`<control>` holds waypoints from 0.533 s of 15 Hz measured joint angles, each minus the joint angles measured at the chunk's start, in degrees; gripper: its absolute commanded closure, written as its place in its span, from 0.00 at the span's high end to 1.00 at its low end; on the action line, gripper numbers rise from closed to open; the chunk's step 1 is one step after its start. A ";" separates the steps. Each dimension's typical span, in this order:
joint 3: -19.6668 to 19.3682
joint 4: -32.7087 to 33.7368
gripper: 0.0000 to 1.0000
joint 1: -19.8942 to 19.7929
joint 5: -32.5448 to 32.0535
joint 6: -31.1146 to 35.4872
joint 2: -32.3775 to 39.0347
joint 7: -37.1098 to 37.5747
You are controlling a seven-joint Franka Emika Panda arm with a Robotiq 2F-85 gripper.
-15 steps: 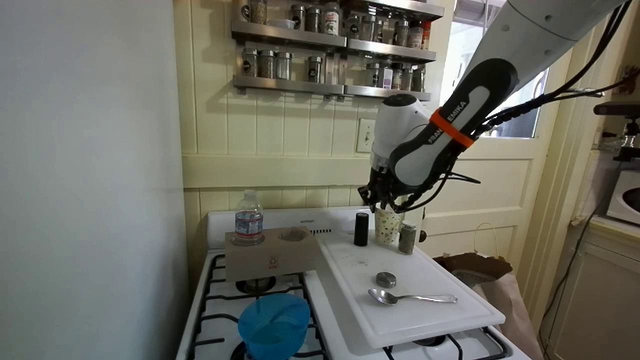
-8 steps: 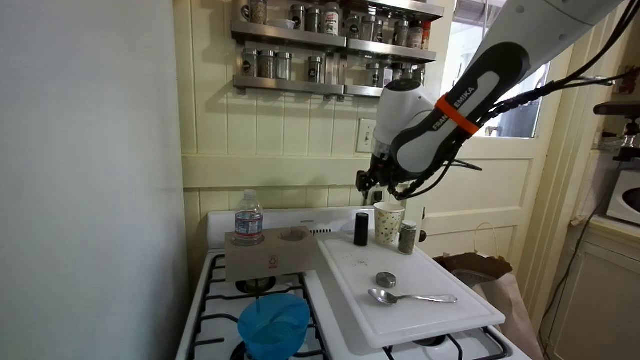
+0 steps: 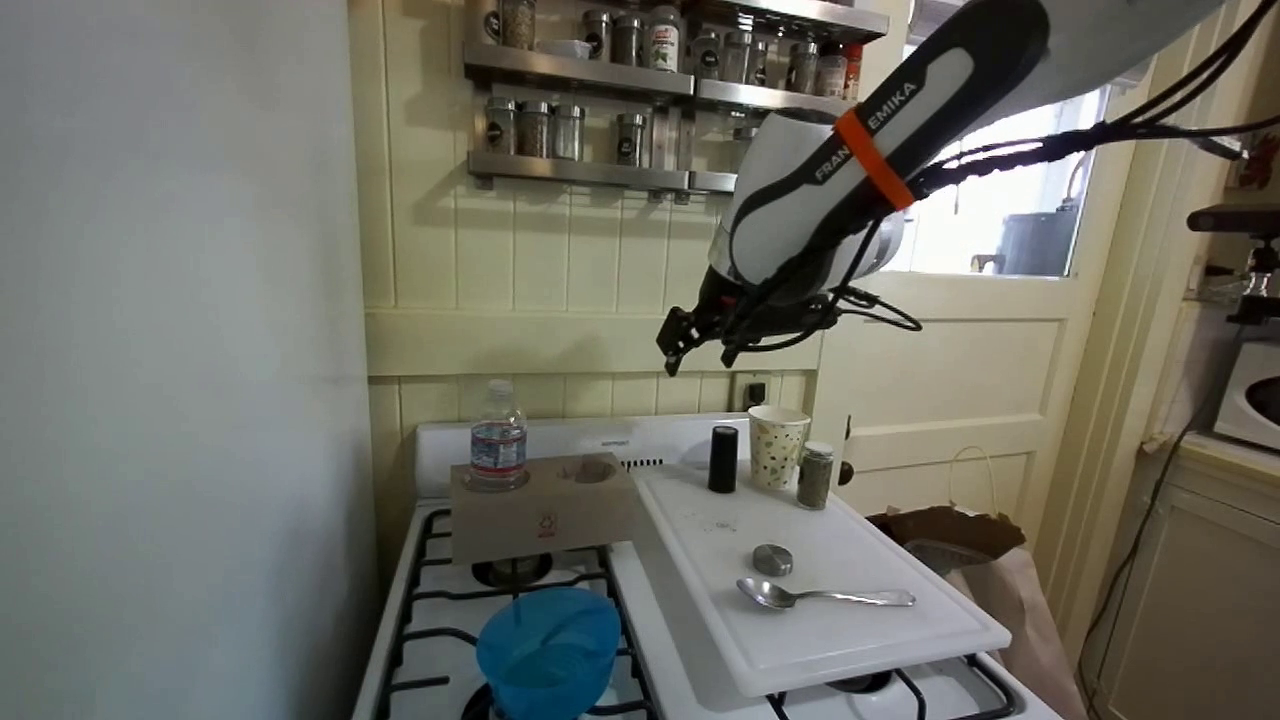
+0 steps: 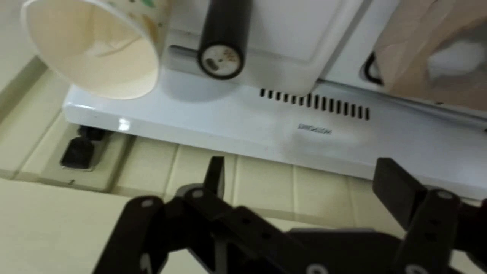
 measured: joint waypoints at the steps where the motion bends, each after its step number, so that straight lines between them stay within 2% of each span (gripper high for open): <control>1: 1.41 -0.31 1.00 -0.17 4.36 0.00 0.48 -4.12; 3: 2.11 -0.29 1.00 -0.19 9.48 -0.47 1.40 -10.16; 8: 0.93 0.08 1.00 -0.10 10.50 -1.21 1.93 -12.59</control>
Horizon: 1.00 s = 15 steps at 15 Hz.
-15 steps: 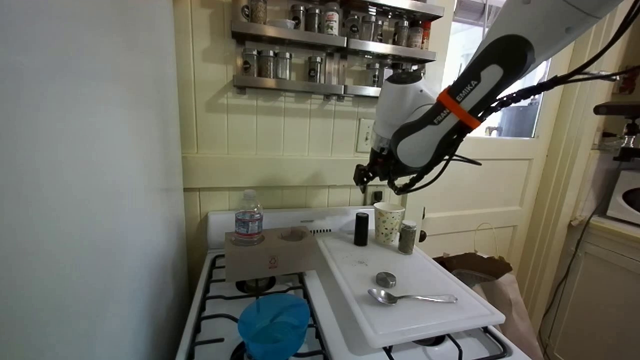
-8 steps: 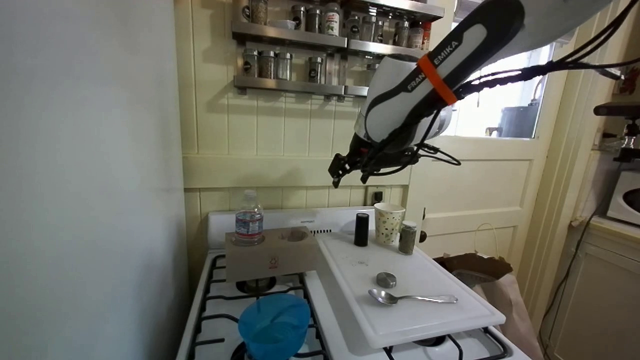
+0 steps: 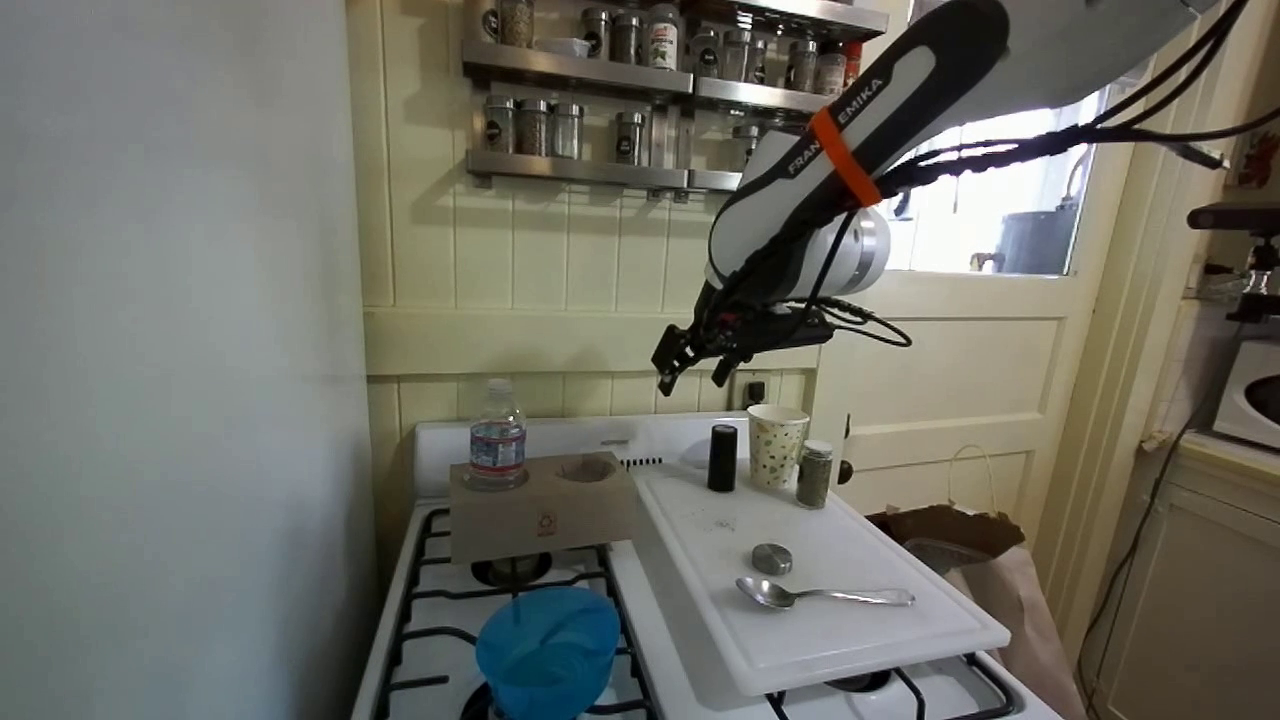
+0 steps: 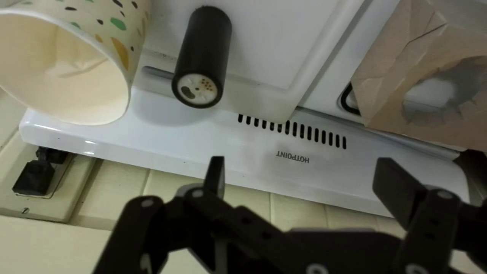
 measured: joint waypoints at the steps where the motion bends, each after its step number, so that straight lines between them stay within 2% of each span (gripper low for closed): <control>1: -0.03 0.00 1.00 0.02 0.08 0.02 0.26 -0.14; 4: -0.51 0.00 1.00 0.01 0.53 0.67 1.57 -0.85; 9: -3.88 0.01 1.00 0.00 -1.13 7.33 3.57 -0.46; 15: -3.99 0.00 1.00 -0.22 0.69 7.67 5.30 -0.13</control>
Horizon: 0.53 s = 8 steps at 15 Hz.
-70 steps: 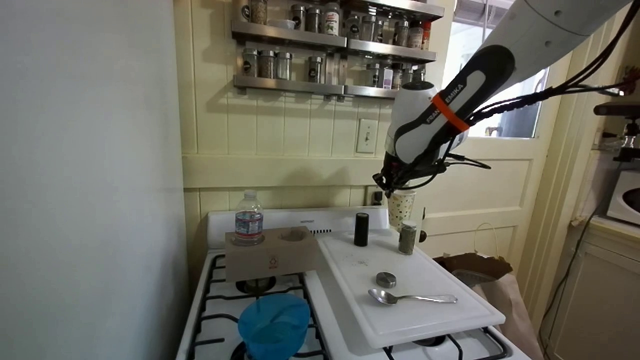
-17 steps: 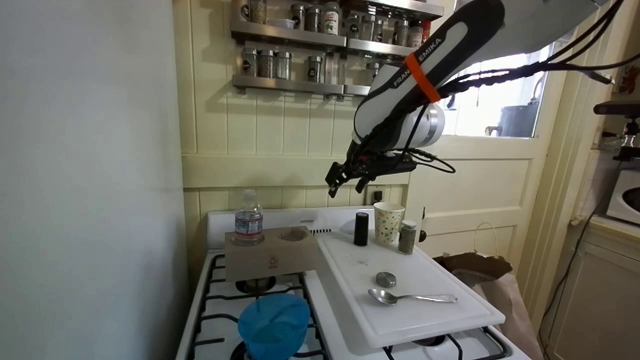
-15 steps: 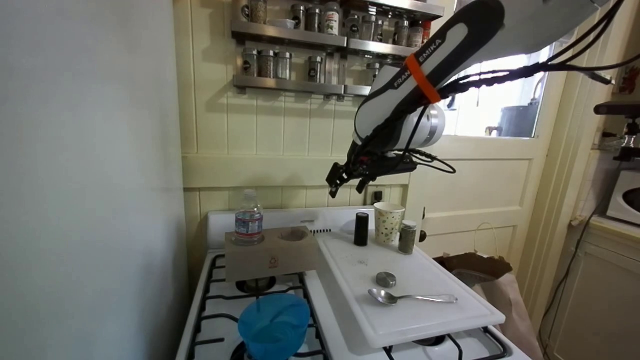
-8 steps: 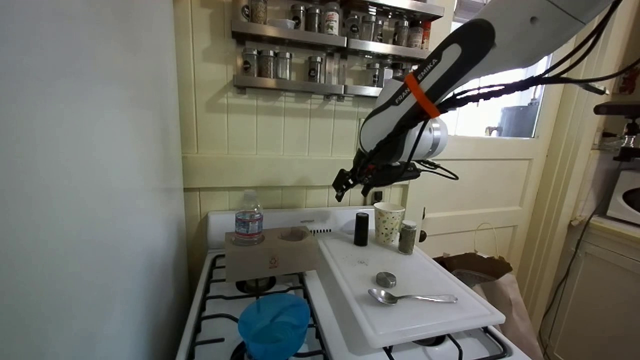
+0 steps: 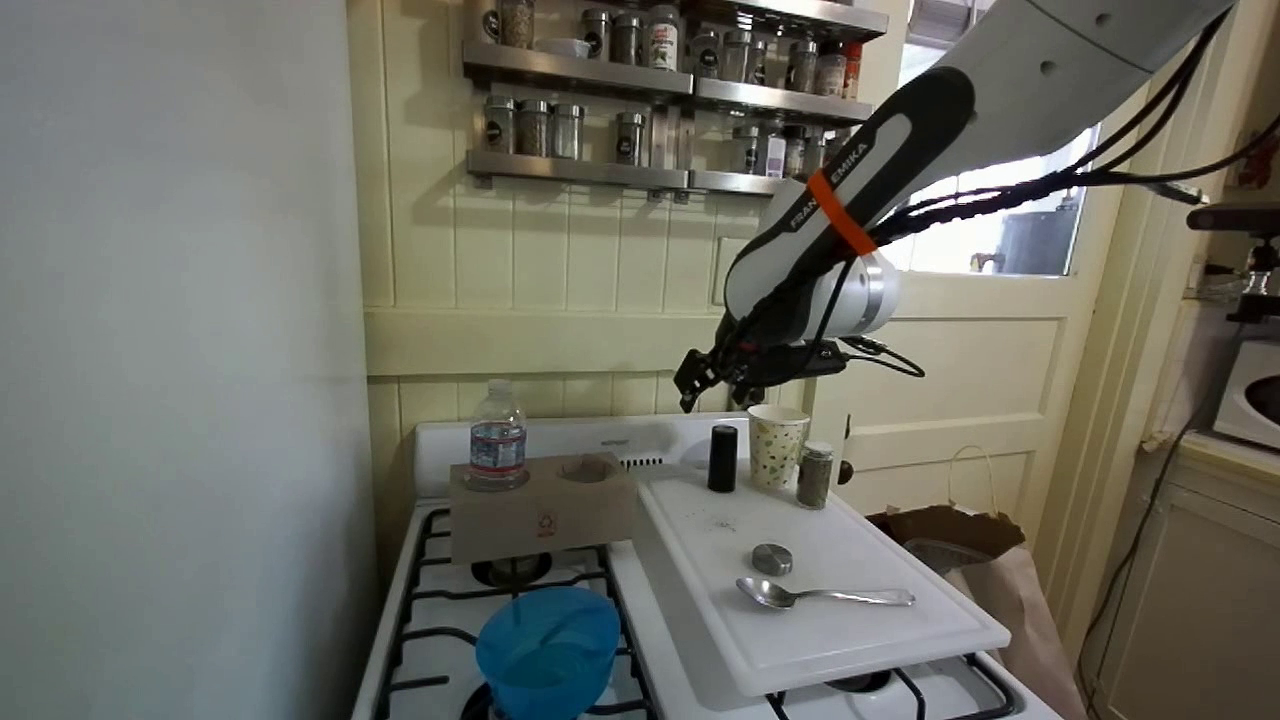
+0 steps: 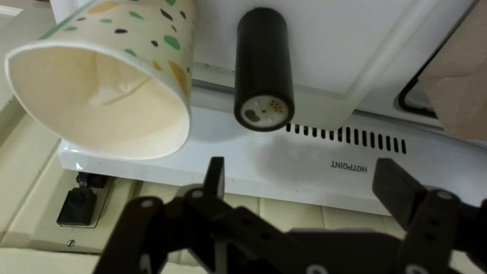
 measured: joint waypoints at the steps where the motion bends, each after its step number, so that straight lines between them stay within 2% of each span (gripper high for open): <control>1: 0.00 0.00 1.00 0.00 0.16 0.00 0.24 0.13; 8: -0.20 -0.12 1.00 -0.12 1.33 -0.07 1.92 2.03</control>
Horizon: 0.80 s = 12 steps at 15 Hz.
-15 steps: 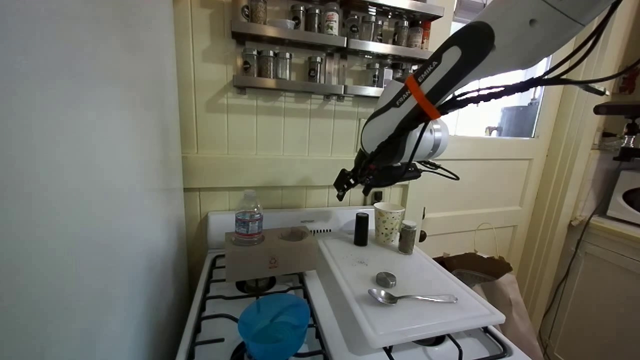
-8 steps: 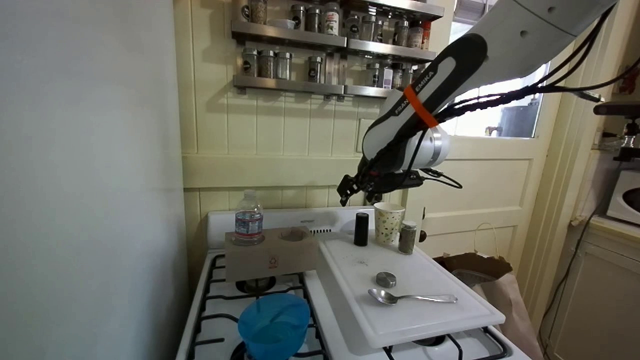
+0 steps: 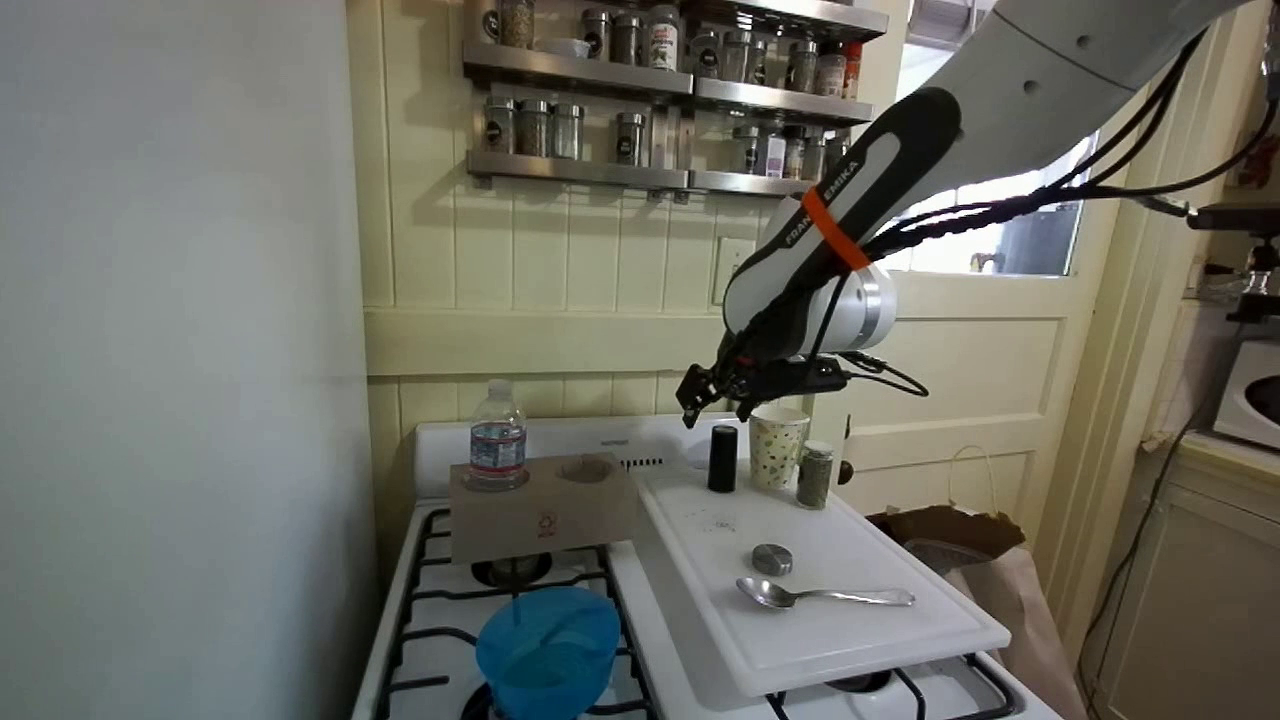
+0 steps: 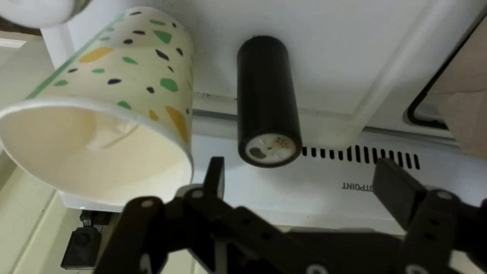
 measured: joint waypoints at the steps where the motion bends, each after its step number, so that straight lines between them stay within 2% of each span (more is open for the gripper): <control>1: 0.01 0.00 1.00 0.00 0.19 0.00 0.23 0.14; 12: -0.55 0.01 1.00 0.01 0.26 -0.44 0.76 1.45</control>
